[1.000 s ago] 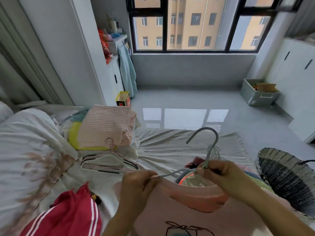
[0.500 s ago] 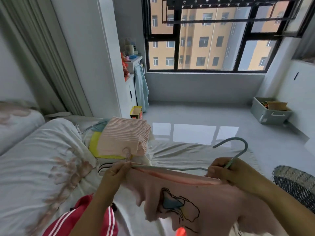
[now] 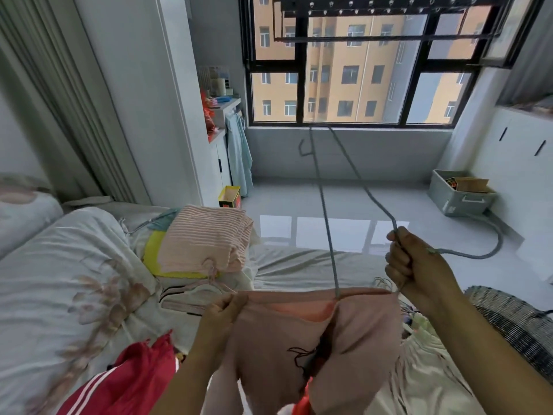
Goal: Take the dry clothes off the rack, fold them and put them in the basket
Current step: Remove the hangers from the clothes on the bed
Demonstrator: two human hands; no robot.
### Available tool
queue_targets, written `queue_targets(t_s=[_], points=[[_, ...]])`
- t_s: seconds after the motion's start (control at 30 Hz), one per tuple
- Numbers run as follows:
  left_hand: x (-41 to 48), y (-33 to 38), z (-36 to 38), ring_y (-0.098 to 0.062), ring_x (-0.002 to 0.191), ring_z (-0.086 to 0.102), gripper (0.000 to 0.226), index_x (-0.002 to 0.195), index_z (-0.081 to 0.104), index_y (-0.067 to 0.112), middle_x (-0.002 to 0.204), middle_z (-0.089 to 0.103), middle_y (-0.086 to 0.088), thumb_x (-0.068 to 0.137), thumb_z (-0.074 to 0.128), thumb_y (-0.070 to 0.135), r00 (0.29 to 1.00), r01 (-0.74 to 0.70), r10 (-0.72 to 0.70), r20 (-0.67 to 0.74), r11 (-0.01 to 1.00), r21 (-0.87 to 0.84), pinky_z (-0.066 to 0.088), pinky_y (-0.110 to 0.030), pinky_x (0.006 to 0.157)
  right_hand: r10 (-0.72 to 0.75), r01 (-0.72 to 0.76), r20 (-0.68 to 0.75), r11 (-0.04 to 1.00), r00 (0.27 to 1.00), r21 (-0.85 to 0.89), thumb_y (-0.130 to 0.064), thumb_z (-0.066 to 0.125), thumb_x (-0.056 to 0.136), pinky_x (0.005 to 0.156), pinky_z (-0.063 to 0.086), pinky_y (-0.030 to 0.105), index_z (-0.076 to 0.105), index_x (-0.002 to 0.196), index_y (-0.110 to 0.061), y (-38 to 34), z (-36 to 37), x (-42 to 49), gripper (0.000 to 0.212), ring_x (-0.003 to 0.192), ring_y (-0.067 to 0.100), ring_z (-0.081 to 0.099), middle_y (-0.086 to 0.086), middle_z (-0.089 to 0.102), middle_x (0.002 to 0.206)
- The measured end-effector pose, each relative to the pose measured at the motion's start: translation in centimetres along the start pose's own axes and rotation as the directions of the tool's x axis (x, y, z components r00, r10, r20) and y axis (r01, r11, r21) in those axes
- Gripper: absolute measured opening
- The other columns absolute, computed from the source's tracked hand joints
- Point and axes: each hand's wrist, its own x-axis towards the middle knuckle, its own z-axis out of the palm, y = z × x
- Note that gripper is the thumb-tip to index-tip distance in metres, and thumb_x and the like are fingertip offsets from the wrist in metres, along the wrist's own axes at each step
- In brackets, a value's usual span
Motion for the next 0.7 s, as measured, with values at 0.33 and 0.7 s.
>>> queue_targets(t_s=[0.33, 0.7], points=[[-1.9, 0.7, 3.0, -0.008, 0.062, 0.051, 0.019, 0.073, 0.062, 0.004, 0.064, 0.056, -0.002, 0.079, 0.067, 0.022, 0.989, -0.029, 0.024, 0.147, 0.999, 0.03, 0.042, -0.018, 0.06, -0.137, 0.152, -0.07, 0.943, 0.988, 0.296, -0.013, 0.04, 0.097, 0.037, 0.016, 0.016, 0.054, 0.071, -0.019, -2.0, -0.4, 1.5, 0.031, 0.037, 0.004, 0.021, -0.009, 0.025, 0.043], [-4.2, -3.8, 5.6, 0.007, 0.059, 0.049, 0.021, 0.072, 0.058, 0.048, 0.063, 0.058, 0.025, 0.065, 0.069, 0.031, 0.956, -0.217, 0.076, 0.283, 0.834, 0.508, 0.04, -0.014, 0.063, 0.019, -0.03, 0.048, 0.966, 0.999, 0.256, -0.019, 0.042, 0.097, 0.032, 0.018, 0.014, 0.053, 0.075, -0.017, -0.9, 1.8, 2.0, 0.025, 0.036, 0.004, 0.02, -0.008, 0.025, 0.045]])
